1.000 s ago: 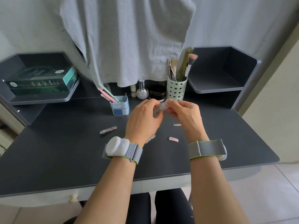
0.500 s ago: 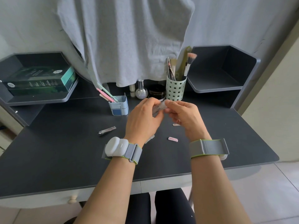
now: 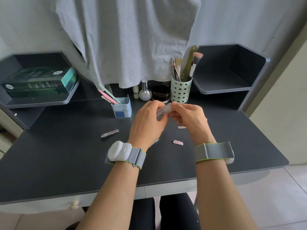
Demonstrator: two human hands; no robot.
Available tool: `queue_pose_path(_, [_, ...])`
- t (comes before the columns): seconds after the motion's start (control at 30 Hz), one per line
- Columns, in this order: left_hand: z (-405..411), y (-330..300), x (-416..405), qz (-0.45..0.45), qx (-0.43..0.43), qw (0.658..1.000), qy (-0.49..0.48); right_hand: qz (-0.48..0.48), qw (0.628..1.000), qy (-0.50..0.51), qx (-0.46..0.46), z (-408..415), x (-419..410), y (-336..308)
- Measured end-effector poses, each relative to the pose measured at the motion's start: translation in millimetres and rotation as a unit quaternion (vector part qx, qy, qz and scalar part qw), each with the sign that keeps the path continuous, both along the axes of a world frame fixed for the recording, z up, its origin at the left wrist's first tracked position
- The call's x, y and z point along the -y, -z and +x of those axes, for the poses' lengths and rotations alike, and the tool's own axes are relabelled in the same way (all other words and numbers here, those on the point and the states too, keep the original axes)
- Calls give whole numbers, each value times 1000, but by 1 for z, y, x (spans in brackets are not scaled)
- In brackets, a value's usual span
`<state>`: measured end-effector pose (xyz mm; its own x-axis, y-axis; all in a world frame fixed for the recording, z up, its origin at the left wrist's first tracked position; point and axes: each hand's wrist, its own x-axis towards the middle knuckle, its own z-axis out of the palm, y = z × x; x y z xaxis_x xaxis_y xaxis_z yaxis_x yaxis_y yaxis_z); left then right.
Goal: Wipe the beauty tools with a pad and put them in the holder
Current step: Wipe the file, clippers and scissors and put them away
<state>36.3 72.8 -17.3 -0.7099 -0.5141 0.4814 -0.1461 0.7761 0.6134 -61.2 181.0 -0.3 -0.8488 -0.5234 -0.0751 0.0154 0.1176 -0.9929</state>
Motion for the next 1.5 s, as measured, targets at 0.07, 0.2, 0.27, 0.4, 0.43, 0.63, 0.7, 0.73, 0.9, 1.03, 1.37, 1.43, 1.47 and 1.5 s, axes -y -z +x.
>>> queue_pose_path(0.07, [0,0,0,6,-4,1000,3,2,1000,4,-14,-1,0,1])
queue_pose_path(0.2, [-1,1,0,6,-10,1000,6,3,1000,6,-16,-2,1,3])
queue_pose_path(0.27, [-1,1,-1,7,-13,1000,8,5,1000,13,-22,-3,2,5])
queue_pose_path(0.4, [0,1,-1,15,-15,1000,8,8,999,16,-38,-4,3,6])
queue_pose_path(0.43, [0,1,-1,15,-14,1000,9,9,999,14,-40,-4,3,6])
queue_pose_path(0.63, [2,3,1,2,-2,1000,9,17,998,0,-53,-8,0,8])
queue_pose_path(0.7, [2,3,1,-4,2,1000,10,18,998,-8,-52,-10,-2,8])
queue_pose_path(0.73, [2,3,1,-8,4,1000,12,19,999,-12,-49,-11,-3,8])
queue_pose_path(0.9, [2,1,-1,-20,9,1000,22,0,999,-13,-31,-12,-7,7])
queue_pose_path(1.03, [1,0,-2,-22,2,1000,17,-24,1000,-13,-1,-10,-8,5])
queue_pose_path(1.37, [0,1,-3,-13,-3,1000,17,-12,1000,-25,-5,-7,-6,5])
queue_pose_path(1.43, [0,1,-4,-8,-8,1000,18,-12,1000,-25,-6,-7,-5,5])
queue_pose_path(1.47, [0,1,-4,-5,-9,1000,19,-12,1000,-24,-5,-7,-5,5])
queue_pose_path(1.5, [0,1,-5,-2,-9,1000,20,-14,1000,-23,-4,-7,-4,6])
